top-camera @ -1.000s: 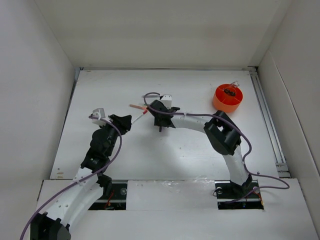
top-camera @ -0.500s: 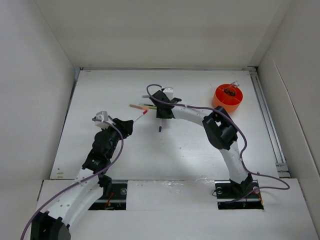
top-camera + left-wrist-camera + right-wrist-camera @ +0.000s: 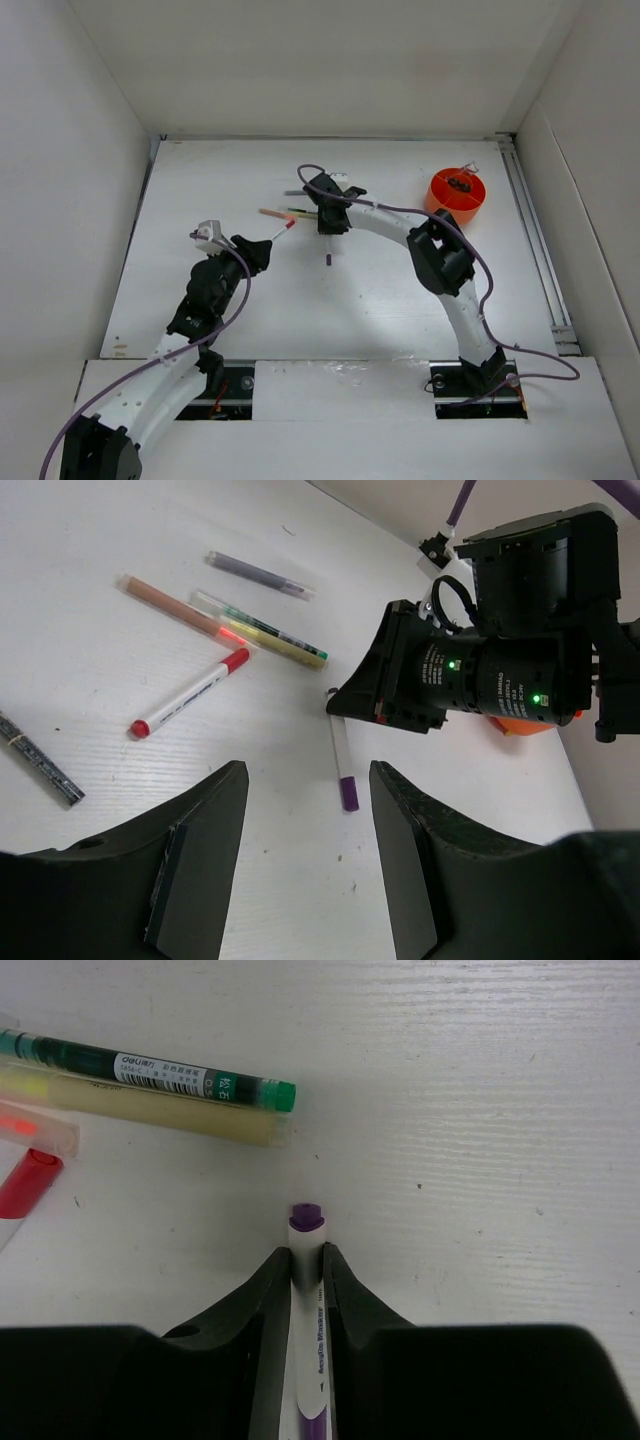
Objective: Sort the stationery into containers
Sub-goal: Pick up the pen from the center of the board.
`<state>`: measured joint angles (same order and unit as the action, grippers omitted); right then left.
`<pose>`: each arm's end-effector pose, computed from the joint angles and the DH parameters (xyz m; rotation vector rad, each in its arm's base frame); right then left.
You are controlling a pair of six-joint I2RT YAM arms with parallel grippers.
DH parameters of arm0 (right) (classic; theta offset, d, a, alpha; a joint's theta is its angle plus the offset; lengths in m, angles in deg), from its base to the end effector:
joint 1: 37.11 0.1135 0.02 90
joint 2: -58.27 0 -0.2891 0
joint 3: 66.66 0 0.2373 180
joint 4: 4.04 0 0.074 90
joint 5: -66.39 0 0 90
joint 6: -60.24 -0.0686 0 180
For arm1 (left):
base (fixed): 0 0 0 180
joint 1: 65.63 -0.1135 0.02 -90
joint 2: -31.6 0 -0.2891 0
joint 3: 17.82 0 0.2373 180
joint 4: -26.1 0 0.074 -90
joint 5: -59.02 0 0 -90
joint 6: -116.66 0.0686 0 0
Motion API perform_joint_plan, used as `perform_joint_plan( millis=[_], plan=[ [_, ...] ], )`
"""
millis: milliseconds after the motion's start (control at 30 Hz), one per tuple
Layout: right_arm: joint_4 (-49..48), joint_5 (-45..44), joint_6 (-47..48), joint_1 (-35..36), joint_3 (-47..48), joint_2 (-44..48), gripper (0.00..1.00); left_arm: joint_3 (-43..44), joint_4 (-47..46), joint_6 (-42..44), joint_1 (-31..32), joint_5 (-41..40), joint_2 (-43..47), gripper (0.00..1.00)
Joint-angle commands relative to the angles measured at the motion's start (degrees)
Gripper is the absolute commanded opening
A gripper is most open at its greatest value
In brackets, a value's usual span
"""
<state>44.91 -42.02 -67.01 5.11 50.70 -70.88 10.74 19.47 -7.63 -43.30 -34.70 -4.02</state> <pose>0.3869 0.3218 0.1679 -0.0028 2.5495 0.1076 0.1524 -0.0578 0.2516 -0.2213 1.6098 -0.7180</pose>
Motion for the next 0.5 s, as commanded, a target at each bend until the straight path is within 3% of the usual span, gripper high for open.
perform_joint_plan(
  millis=[0, 200, 467],
  plan=[
    [2.4, 4.3, 0.3, -0.1, 0.6, -0.6, 0.20, 0.6, -3.8, 1.1, -0.3, 2.2, -1.6, 0.49],
    [-0.7, 6.5, 0.3, -0.6, -2.1, 2.1, 0.01, 1.2, -6.8, 1.1, -0.3, 6.1, -8.1, 0.49],
    [-10.0, 5.2, -0.7, -5.6, -11.8, 18.7, 0.00, 1.3, -12.0, 1.1, 1.0, 11.6, -13.0, 0.49]
  ],
)
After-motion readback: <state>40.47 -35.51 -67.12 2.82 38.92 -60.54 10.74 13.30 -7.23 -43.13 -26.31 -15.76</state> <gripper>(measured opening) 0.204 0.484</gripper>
